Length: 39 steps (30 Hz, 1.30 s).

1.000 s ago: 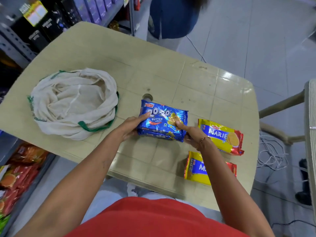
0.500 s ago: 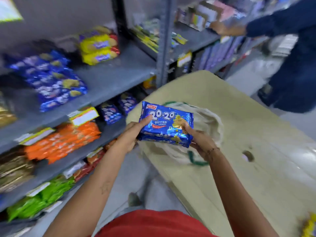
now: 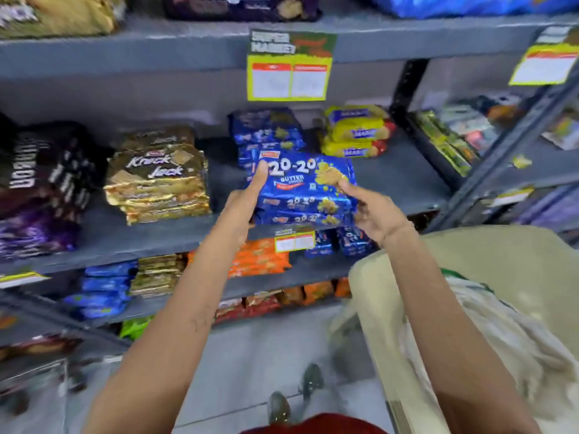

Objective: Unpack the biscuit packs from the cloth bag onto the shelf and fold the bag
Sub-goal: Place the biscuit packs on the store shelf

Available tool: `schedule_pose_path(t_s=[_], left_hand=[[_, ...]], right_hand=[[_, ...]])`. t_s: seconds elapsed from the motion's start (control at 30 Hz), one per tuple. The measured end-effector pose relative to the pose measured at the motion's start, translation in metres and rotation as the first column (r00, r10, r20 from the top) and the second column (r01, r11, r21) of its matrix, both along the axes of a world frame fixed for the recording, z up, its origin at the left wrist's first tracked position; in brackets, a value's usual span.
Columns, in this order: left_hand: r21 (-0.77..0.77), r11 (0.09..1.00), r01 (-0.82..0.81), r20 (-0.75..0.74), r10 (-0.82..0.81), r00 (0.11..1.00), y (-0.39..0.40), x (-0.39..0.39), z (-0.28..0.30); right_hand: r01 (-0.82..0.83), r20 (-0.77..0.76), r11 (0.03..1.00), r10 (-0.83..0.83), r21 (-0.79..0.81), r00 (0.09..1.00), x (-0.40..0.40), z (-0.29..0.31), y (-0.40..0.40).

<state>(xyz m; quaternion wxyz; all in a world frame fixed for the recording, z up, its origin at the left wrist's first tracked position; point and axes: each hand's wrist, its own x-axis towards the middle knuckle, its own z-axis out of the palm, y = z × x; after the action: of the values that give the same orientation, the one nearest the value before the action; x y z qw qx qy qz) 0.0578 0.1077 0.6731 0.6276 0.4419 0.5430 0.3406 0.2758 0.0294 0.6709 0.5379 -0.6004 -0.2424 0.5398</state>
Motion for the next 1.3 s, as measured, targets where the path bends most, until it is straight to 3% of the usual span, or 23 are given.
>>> schedule_pose_path(t_s=[0.43,0.8,1.3], left_hand=[[-0.162,0.976,-0.142,-0.022,0.140,0.990,0.098,0.002,-0.036],[-0.136,0.967,-0.215,-0.099,0.202,0.974,0.108,0.008,-0.060],[-0.126,0.983,-0.134,-0.232,0.102,0.967,0.090,0.005,-0.038]], right_hand=[[-0.019,-0.052,0.995,0.014,-0.099,0.999,-0.002,-0.021,0.138],[-0.047,-0.032,0.992,0.044,-0.117,0.999,0.011,-0.048,0.152],[-0.048,0.156,0.984,0.076,-0.173,0.985,0.001,-0.036,0.136]])
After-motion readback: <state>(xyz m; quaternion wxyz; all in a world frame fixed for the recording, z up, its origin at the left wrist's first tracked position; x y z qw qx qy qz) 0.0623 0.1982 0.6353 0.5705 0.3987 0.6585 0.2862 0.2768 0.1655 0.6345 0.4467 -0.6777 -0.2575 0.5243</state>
